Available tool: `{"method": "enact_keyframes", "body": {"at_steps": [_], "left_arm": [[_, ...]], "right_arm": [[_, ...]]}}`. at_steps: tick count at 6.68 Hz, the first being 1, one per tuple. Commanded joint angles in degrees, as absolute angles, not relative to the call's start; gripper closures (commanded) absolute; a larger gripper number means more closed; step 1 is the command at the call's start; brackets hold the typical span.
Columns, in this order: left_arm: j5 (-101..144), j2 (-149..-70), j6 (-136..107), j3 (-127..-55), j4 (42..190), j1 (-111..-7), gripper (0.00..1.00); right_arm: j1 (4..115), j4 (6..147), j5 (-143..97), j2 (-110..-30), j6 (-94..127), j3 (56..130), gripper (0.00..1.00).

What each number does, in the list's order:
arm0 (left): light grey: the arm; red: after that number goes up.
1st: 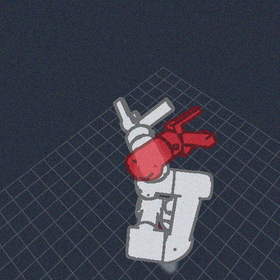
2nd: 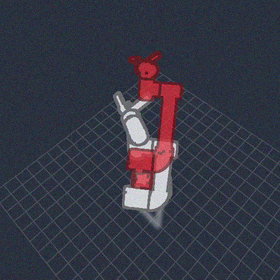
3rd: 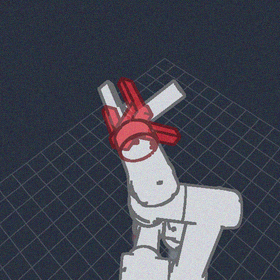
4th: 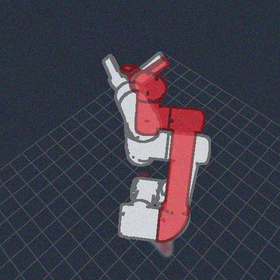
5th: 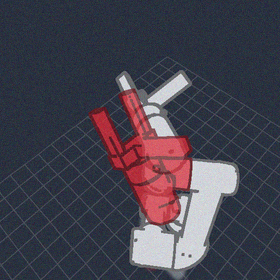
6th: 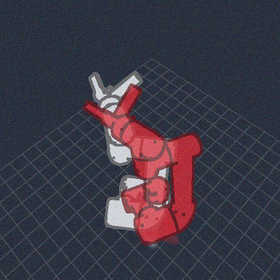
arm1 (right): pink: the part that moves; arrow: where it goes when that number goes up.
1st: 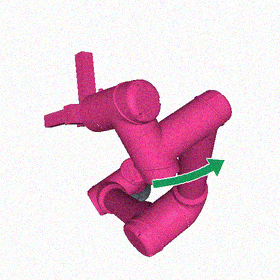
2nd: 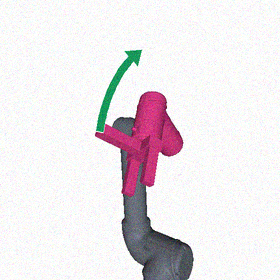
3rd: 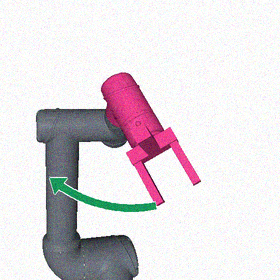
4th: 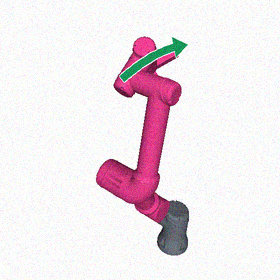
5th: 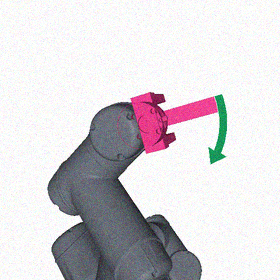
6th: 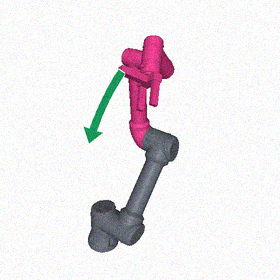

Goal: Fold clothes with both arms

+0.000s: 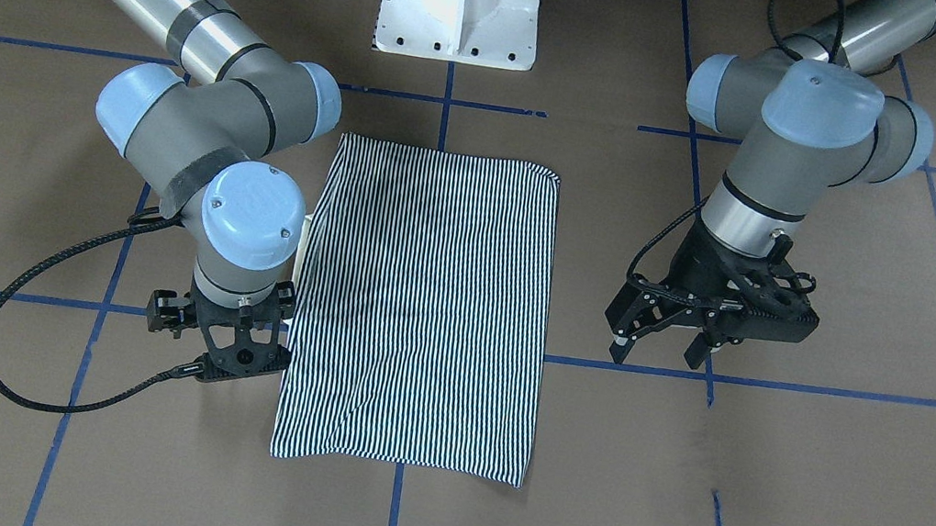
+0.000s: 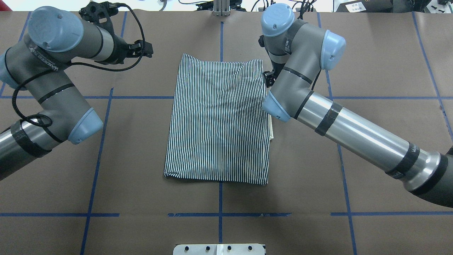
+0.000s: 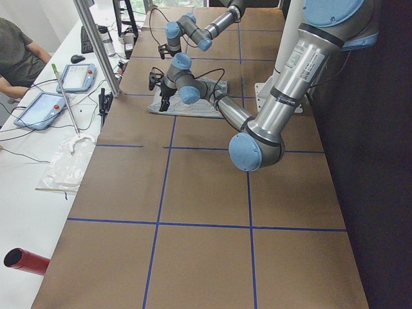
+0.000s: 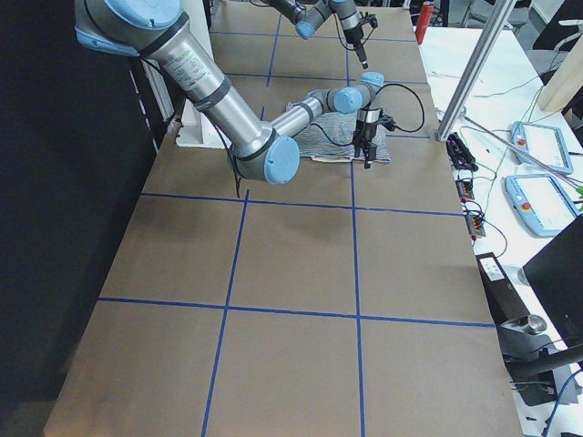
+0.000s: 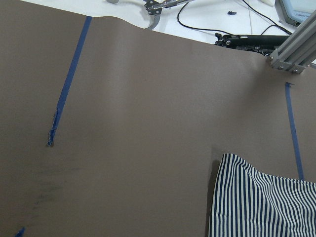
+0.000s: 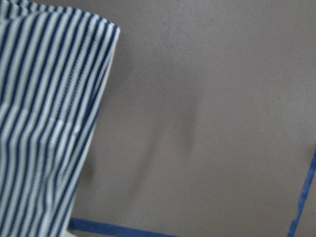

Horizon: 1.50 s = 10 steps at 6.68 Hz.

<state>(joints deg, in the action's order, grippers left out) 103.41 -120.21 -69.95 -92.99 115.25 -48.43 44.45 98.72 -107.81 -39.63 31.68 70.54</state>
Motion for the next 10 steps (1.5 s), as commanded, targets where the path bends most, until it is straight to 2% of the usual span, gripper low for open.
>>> {"method": "enact_keyframes", "body": {"at_steps": [1,2,4,5,7,10], "left_arm": [[109.28,-119.63,-73.53,-93.25,114.53,-47.64,0.0],[115.34,-118.14,-80.35,-95.08,114.61,-47.03,0.0],[110.52,-113.05,-95.71,-103.85,113.04,-36.44,0.0],[103.78,-113.38,-103.63,-105.1,107.98,-29.25,0.0],[96.88,-118.37,-108.97,-104.16,95.68,-21.38,0.01],[95.98,-117.69,-110.04,-102.58,95.1,-21.09,0.03]], "right_arm": [[44.65,98.7,-114.76,-41.11,36.88,78.42,0.0],[44.13,98.96,-116.09,-44.53,41.18,84.49,0.0],[42.81,98.7,-119.6,-50.69,50.58,95.49,0.0],[41.58,98.61,-120.05,-51.15,57.24,98.06,0.0],[40.52,98.61,-119.97,-51.24,60.47,100.1,0.0],[40.25,98.61,-119.88,-51.24,61.08,100.11,0.0]]}}
